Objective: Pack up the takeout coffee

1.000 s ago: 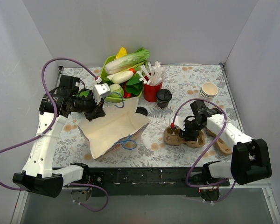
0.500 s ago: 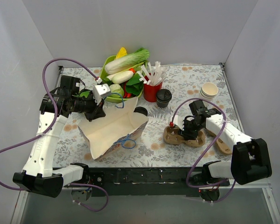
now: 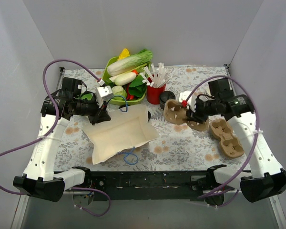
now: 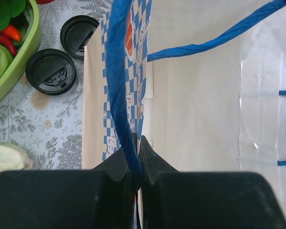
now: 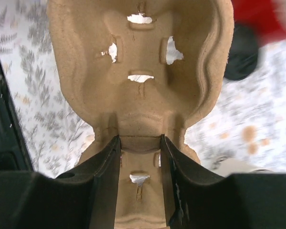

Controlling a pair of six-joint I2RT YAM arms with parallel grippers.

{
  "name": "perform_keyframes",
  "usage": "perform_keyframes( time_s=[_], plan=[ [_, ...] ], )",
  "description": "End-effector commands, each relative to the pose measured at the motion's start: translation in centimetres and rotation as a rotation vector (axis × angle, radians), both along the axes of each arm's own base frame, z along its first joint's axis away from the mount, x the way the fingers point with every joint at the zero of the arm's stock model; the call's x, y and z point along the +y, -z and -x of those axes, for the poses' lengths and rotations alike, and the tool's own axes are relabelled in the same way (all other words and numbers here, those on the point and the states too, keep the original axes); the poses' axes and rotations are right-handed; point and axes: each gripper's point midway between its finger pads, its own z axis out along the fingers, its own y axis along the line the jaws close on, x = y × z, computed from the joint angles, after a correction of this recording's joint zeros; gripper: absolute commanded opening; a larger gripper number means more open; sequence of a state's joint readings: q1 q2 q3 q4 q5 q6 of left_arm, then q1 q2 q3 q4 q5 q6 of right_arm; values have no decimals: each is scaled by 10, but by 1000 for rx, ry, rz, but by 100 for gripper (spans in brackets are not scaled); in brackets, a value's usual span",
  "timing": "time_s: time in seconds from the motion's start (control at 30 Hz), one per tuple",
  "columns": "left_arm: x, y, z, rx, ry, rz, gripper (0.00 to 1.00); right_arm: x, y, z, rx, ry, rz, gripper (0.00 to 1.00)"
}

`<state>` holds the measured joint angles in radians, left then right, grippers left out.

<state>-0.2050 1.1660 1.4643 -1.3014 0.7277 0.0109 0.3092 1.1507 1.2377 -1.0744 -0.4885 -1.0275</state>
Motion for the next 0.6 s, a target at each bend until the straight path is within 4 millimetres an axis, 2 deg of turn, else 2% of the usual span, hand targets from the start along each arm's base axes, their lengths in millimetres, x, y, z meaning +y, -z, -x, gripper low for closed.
perform_keyframes(
  time_s=[0.0, 0.03, 0.07, 0.13, 0.17, 0.2, 0.3, 0.33, 0.4, 0.5, 0.57],
  plan=[
    [-18, -10, 14, 34, 79, 105, 0, 43, -112, 24, -56, -109, -298, 1],
    [-19, -12, 13, 32, 87, 115, 0, 51, -137, 19, -112, -126, -353, 1],
    [-22, -14, 13, 55, 76, 130, 0, 62, -172, 25, -146, -157, -434, 1],
    [-27, -20, 9, 55, 88, 156, 0, 79, -210, 18, -212, -190, -520, 1],
    [-28, -22, 8, 63, 86, 164, 0, 92, -225, 25, -213, -231, -555, 1],
    [-29, -22, 6, 74, 83, 167, 0, 100, -251, 29, -219, -241, -602, 1],
    [-32, -25, 4, 79, 91, 178, 0, 129, -291, 49, -201, -342, -705, 1],
    [-33, -24, 5, 81, 94, 179, 0, 140, -297, 63, -180, -395, -729, 1],
    [-35, -25, 3, 91, 90, 192, 0, 154, -306, 73, -171, -450, -767, 1],
    [-39, -28, 0, 97, 96, 212, 0, 172, -301, 95, -146, -552, -785, 1],
    [-41, -33, -2, 101, 98, 224, 0, 182, -287, 105, -125, -604, -771, 1]
  ],
)
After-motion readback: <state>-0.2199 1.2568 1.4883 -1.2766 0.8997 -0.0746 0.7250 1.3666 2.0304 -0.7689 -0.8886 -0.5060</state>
